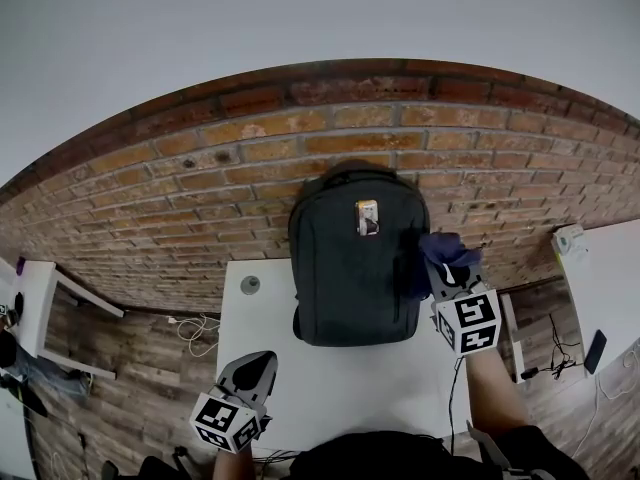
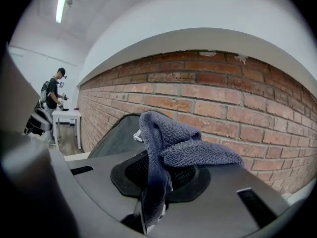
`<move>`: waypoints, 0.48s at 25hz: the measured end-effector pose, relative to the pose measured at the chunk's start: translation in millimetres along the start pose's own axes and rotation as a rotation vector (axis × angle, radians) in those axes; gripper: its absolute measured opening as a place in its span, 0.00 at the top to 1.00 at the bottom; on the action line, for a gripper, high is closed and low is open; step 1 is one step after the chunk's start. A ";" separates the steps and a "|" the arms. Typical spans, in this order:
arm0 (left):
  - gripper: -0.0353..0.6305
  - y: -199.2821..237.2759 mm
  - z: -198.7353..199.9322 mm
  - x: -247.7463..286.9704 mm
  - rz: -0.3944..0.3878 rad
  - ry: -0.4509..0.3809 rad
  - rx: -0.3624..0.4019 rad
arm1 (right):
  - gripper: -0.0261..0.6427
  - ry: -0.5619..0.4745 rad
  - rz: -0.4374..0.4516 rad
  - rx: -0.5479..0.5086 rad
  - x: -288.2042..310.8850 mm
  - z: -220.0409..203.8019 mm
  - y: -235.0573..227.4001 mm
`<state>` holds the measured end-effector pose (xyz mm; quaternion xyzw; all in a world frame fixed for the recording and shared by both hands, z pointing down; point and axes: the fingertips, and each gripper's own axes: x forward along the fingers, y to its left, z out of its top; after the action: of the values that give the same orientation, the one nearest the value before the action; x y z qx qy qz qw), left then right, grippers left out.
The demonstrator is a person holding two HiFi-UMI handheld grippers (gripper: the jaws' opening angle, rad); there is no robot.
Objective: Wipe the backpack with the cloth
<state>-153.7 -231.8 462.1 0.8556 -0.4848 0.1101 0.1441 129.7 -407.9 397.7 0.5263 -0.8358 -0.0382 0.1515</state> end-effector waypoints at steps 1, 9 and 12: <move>0.96 0.6 -0.5 -0.1 0.000 0.001 0.000 | 0.86 0.002 0.000 -0.015 5.2 4.5 -2.4; 0.96 6.5 -6.8 -0.9 0.015 0.023 0.003 | 0.86 -0.006 -0.016 -0.019 39.7 33.1 -19.5; 0.96 8.0 -6.5 -0.8 0.019 0.022 0.004 | 0.86 -0.014 -0.035 -0.010 49.2 44.3 -25.7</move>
<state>-161.4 -232.7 469.1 0.8501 -0.4909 0.1220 0.1467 119.2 -467.4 360.3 0.5398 -0.8273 -0.0485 0.1477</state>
